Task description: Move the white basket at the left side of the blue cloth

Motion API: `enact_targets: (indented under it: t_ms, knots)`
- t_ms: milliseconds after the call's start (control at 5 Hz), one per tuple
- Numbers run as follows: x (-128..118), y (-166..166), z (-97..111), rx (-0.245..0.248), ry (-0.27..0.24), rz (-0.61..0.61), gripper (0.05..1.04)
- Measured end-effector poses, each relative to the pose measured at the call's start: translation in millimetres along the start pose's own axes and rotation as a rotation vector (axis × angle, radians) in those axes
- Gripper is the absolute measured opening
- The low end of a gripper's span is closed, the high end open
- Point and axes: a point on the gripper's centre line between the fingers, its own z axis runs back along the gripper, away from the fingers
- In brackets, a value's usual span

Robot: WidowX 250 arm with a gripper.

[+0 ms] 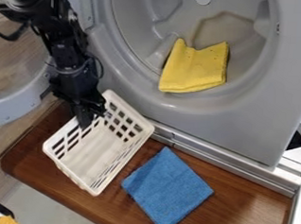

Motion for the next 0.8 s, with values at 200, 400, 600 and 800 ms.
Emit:
enact_targets:
  t_ms: [200,400,600,800]
  knots:
    - [4.6,3.5,-12.8,-0.027,-0.015,-0.015,0.124]
    - [8.7,3.8,-14.6,-0.051,-0.033,-0.056,0.317]
    - [11.4,4.4,-13.0,-0.045,-0.052,-0.066,0.618]
    - [17.5,-11.0,4.0,-0.009,-0.104,-0.12,0.915]
